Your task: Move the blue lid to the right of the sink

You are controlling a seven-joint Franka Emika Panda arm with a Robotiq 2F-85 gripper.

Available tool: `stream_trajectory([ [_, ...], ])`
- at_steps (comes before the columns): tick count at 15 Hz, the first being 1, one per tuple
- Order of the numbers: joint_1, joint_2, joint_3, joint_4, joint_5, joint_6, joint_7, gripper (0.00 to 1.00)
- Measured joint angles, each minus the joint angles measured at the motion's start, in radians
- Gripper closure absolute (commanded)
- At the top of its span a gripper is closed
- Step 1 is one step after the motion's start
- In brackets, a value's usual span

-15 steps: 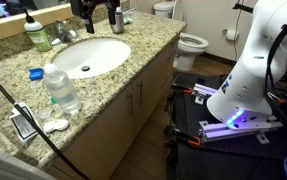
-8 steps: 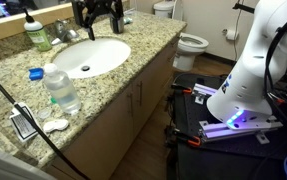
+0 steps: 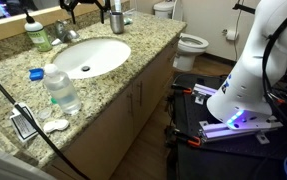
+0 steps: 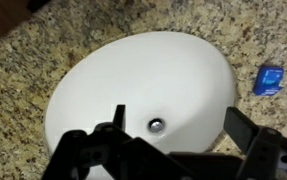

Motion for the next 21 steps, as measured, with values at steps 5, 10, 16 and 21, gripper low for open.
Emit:
stream_trajectory([
  [5,0.004,0.037,0.000,0.024,0.032,0.011,0.007,0.00],
  [10,0.035,0.255,0.003,0.247,0.033,0.092,0.101,0.00],
  [16,0.051,0.434,0.067,0.476,0.170,0.082,-0.028,0.00],
  [21,0.054,0.452,0.069,0.483,0.207,0.036,-0.043,0.00],
])
